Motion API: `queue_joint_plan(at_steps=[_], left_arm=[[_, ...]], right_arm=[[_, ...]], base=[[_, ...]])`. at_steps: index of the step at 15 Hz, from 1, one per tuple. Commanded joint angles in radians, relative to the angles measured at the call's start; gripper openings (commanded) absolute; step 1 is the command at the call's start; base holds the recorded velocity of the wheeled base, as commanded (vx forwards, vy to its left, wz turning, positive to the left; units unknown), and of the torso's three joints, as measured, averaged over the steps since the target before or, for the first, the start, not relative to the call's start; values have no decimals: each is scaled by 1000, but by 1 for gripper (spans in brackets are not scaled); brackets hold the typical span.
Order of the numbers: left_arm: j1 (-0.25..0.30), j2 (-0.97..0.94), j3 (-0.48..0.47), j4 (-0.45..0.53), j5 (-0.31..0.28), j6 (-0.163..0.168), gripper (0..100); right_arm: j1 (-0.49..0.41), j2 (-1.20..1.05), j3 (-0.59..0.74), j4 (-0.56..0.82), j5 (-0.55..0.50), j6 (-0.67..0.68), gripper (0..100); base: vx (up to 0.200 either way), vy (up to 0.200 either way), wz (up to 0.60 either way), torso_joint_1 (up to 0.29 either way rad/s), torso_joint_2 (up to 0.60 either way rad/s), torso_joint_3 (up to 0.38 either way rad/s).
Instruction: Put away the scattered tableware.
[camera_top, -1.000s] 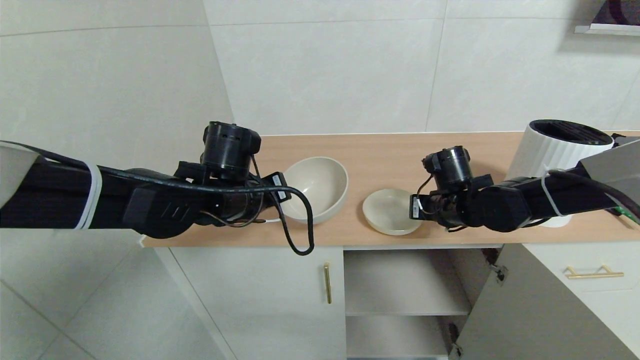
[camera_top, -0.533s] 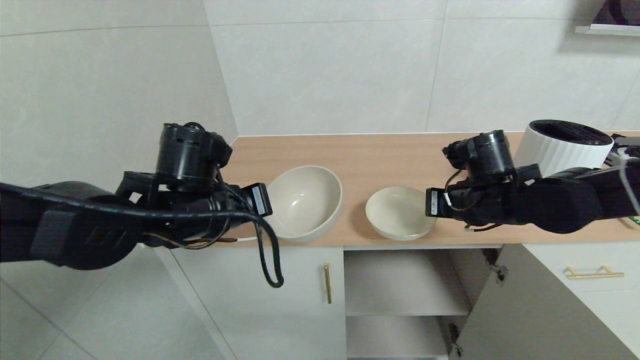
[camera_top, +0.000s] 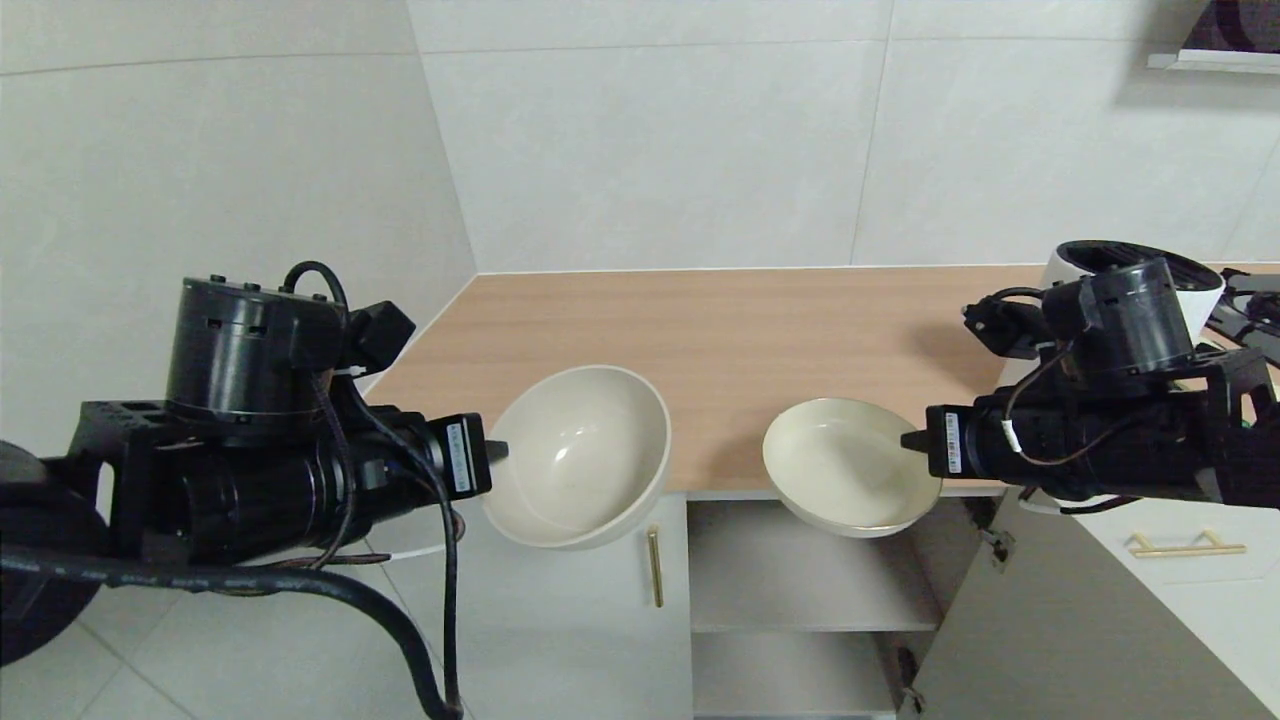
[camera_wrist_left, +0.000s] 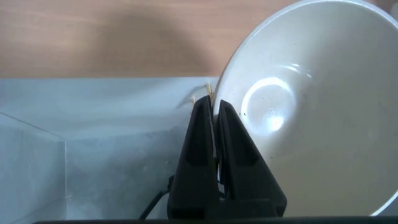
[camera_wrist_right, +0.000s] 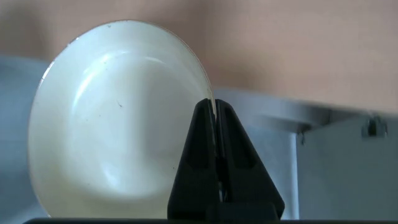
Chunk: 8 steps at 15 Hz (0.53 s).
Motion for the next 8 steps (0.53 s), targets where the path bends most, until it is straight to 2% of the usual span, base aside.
queue_joint_plan(at_steps=[1,3,8], left_arm=[[-3,3,4,0,1,0,0],[-3,11,3,-2,1,-2,0],[-3,14,3,-2,3,0,0]], right_arm=[[0,-19,18,-2,0,0,0],[0,-2,17,-4,-1,0,0],[-1,42,17,-25,-8,0,0]], base=[[-200,0,0,7,12,7],[-200,0,0,5,7,7],[0,0,0,0,0,0]])
